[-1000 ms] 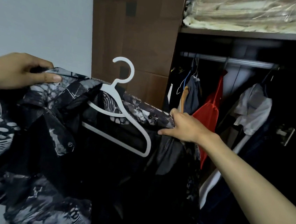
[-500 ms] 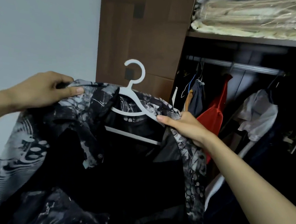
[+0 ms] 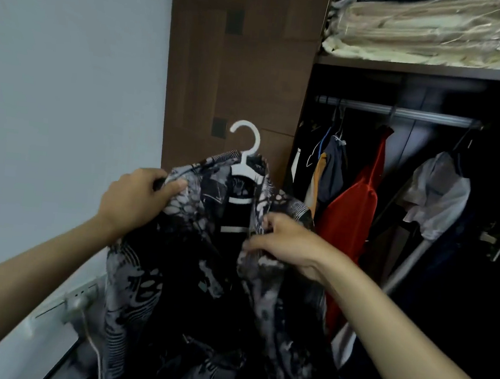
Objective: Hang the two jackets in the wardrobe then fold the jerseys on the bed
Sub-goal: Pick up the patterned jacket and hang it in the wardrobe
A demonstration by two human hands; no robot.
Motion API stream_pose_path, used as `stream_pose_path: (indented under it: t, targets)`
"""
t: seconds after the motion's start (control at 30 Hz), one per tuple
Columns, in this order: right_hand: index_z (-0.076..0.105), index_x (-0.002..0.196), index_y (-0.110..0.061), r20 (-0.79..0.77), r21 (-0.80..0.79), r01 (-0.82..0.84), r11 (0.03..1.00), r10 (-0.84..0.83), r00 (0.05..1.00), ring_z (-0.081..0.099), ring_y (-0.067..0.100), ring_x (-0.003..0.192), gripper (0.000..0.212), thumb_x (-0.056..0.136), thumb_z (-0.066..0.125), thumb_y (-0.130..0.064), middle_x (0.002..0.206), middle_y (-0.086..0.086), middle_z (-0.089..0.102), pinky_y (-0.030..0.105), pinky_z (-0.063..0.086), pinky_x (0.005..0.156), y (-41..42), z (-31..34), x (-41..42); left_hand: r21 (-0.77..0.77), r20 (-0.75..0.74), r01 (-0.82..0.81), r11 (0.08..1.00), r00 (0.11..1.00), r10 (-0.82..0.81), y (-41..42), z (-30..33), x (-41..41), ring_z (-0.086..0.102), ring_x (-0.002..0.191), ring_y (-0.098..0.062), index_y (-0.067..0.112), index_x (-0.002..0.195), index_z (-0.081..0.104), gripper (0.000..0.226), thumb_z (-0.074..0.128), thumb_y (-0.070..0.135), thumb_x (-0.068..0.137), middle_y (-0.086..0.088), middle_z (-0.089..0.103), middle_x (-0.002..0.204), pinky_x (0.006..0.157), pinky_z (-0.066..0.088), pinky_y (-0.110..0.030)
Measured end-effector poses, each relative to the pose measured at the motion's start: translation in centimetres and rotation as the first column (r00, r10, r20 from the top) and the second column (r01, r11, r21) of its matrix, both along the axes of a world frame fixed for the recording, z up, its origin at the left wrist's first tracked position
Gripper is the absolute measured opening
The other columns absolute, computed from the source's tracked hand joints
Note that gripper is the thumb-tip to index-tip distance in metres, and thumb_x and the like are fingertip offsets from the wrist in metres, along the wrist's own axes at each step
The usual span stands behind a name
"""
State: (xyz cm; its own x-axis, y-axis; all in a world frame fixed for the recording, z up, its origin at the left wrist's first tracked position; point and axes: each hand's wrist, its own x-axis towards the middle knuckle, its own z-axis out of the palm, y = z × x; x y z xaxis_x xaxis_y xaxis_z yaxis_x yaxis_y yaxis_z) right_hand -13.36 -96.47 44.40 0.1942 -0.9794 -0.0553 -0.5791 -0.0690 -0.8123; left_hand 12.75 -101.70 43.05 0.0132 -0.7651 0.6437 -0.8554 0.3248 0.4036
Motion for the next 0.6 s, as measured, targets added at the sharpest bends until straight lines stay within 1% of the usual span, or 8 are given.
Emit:
stream_pose_path:
  t: [0.07, 0.2, 0.27, 0.33, 0.4, 0.43, 0.5, 0.6]
  targets:
    - [0.044, 0.102, -0.015, 0.12, 0.167, -0.002, 0.986, -0.018, 0.993, 0.056, 0.013, 0.058, 0.035, 0.089, 0.072, 0.0, 0.096, 0.012, 0.052, 0.028, 0.054, 0.049, 0.8, -0.9, -0.9, 0.004, -0.037, -0.01, 1.0, 0.999, 0.01, -0.1, 0.4, 0.3, 0.053, 0.06, -0.028, 0.008, 0.066, 0.041, 0.061, 0.053, 0.061, 0.094, -0.012, 0.052, 0.061, 0.055, 0.032, -0.034]
    - [0.039, 0.102, -0.014, 0.205, 0.16, 0.049, 0.986, -0.081, 0.975, 0.056, 0.012, 0.059, 0.041, 0.088, 0.074, 0.003, 0.082, 0.002, 0.057, 0.027, 0.057, 0.053, 2.4, -2.8, -2.0, 0.008, -0.068, -0.026, 1.0, 0.997, 0.026, -0.2, 1.2, 0.0, 0.056, 0.064, -0.032, 0.002, 0.07, 0.045, 0.064, 0.054, 0.061, 0.094, -0.021, 0.058, 0.069, 0.056, 0.033, -0.034]
    - [0.038, 0.101, -0.016, 0.198, -0.028, 0.046, 0.999, -0.039, 0.979, 0.053, 0.005, 0.054, 0.041, 0.09, 0.074, -0.001, 0.068, -0.005, 0.056, 0.026, 0.055, 0.055, 3.4, -3.8, -2.0, 0.009, -0.073, -0.031, 0.999, 0.997, 0.032, -0.2, 1.6, -0.4, 0.058, 0.067, -0.033, -0.001, 0.075, 0.05, 0.065, 0.054, 0.061, 0.094, -0.021, 0.06, 0.072, 0.057, 0.034, -0.034]
    - [0.047, 0.103, -0.018, 0.141, -0.322, 0.013, 0.947, 0.035, 0.989, 0.052, 0.0, 0.06, 0.027, 0.095, 0.069, -0.007, 0.078, -0.004, 0.056, 0.023, 0.05, 0.057, 4.5, -4.2, -1.7, 0.031, -0.091, -0.025, 0.999, 0.995, 0.028, -0.3, 2.0, -0.8, 0.058, 0.068, -0.033, -0.001, 0.076, 0.053, 0.065, 0.055, 0.061, 0.094, -0.02, 0.061, 0.071, 0.057, 0.034, -0.034]
    - [0.066, 0.103, -0.026, 0.11, -0.471, -0.04, 0.881, 0.104, 0.988, 0.059, 0.011, 0.066, 0.013, 0.099, 0.065, -0.014, 0.086, 0.003, 0.064, 0.031, 0.049, 0.057, 5.3, -3.8, -1.1, 0.067, -0.126, -0.002, 0.998, 0.992, 0.01, -0.5, 2.4, -1.3, 0.057, 0.066, -0.031, -0.001, 0.077, 0.055, 0.065, 0.057, 0.061, 0.093, -0.015, 0.058, 0.068, 0.057, 0.034, -0.033]
    - [0.072, 0.103, -0.031, 0.084, -0.502, -0.06, 0.863, 0.118, 0.989, 0.06, 0.017, 0.064, 0.017, 0.1, 0.064, -0.016, 0.081, 0.003, 0.067, 0.036, 0.048, 0.056, 5.5, -3.3, -0.9, 0.081, -0.14, 0.011, 0.997, 0.99, 0.0, -0.6, 2.6, -1.6, 0.056, 0.065, -0.029, -0.001, 0.077, 0.056, 0.064, 0.058, 0.061, 0.092, -0.013, 0.057, 0.067, 0.057, 0.035, -0.033]
    - [0.074, 0.117, -0.029, -0.013, -0.508, -0.136, 0.85, 0.15, 0.989, 0.06, 0.001, 0.06, 0.028, 0.099, 0.064, -0.009, 0.077, -0.016, 0.064, 0.018, 0.044, 0.057, 5.8, -2.5, -0.8, 0.088, -0.152, 0.033, 0.996, 0.988, -0.019, -0.7, 3.0, -2.1, 0.057, 0.066, -0.03, -0.001, 0.08, 0.059, 0.064, 0.059, 0.062, 0.092, -0.015, 0.059, 0.068, 0.058, 0.036, -0.034]
    - [0.062, 0.135, -0.029, -0.438, -0.569, -0.327, 0.755, 0.059, 0.897, 0.054, -0.012, 0.078, 0.049, 0.094, 0.062, -0.003, 0.099, -0.017, 0.049, 0.01, 0.041, 0.064, 5.4, -1.7, -1.0, 0.076, -0.156, 0.054, 0.996, 0.987, -0.042, -0.7, 3.5, -2.4, 0.059, 0.069, -0.034, -0.002, 0.082, 0.062, 0.065, 0.06, 0.063, 0.091, -0.017, 0.059, 0.069, 0.06, 0.036, -0.034]
